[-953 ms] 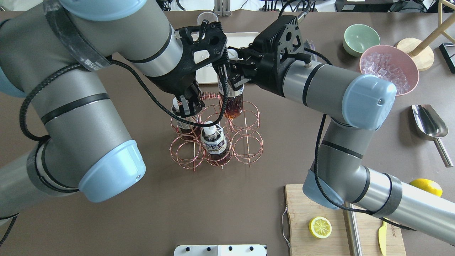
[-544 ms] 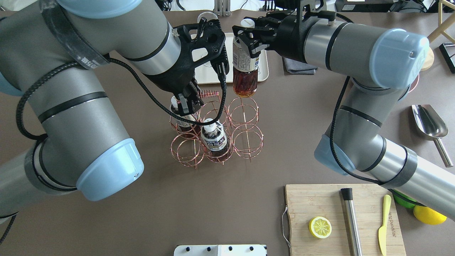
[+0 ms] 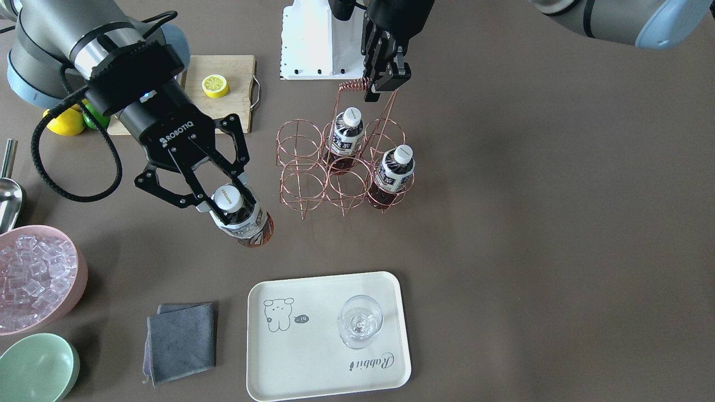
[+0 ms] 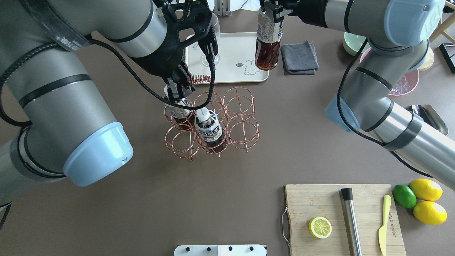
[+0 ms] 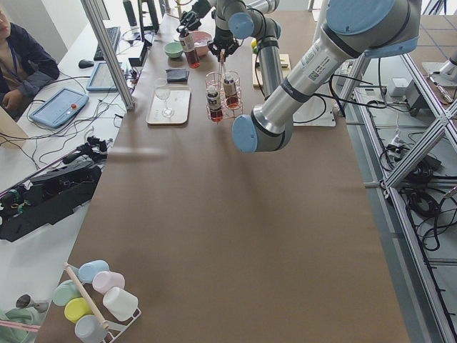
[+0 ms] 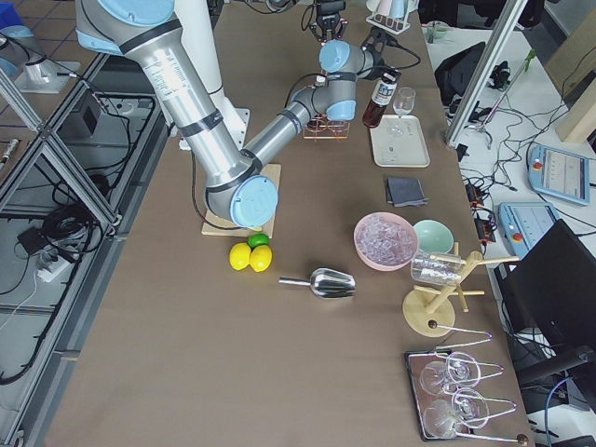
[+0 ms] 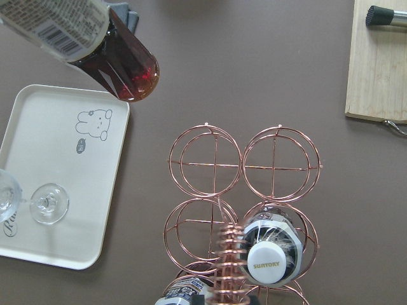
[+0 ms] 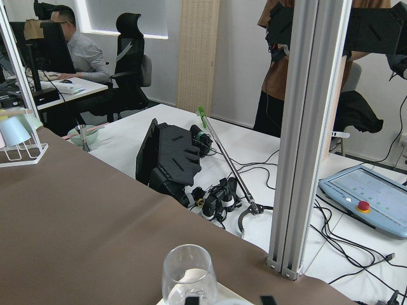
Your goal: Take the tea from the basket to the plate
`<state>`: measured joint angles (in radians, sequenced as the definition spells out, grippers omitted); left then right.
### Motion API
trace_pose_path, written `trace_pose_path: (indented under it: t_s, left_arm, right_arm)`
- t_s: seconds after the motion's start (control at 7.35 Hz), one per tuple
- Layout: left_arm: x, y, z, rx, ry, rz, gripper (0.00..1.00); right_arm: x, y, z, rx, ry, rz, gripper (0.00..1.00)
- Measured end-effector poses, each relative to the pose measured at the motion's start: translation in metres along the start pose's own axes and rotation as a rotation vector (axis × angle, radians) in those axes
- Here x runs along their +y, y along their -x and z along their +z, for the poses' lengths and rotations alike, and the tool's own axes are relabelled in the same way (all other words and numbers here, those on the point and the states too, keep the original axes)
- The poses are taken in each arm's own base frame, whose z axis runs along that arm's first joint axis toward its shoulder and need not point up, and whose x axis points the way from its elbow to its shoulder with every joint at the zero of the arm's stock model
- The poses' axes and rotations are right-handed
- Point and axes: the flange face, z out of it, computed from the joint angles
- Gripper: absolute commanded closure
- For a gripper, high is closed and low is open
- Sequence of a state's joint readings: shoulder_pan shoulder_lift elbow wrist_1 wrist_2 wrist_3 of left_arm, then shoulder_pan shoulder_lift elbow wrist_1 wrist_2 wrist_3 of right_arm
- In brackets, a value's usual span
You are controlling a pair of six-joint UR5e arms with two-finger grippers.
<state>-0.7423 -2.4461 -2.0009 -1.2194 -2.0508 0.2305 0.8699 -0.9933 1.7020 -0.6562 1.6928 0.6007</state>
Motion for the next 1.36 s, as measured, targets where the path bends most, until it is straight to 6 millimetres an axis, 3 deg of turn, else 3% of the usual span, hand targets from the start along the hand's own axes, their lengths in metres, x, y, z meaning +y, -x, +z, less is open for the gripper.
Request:
trace_pose_path:
  t_s: [0.41,0.68,1.09,1.36]
  left_arm:
    - [0.016,0.034,-0.028,-0.02,-0.011,-0.043,1.0]
    - [0.048,0.074,-0.057,-0.038,0.012,-0.066,1.0]
    - [0.138,0.146,-0.104,-0.077,0.072,-0.092,1.0]
    - [0.204,0.192,-0.132,-0.107,0.138,-0.072,1.0]
  right_arm:
    - [0.004,-0.041,0.084,0.044,-0.047,0.024,1.0]
    - [0.033,-0.051,0.137,0.099,-0.085,0.028,1.0]
    - [0.096,-0.053,0.168,0.152,-0.115,0.023,1.0]
    - [0.111,-0.048,0.174,0.173,-0.124,0.017,1.0]
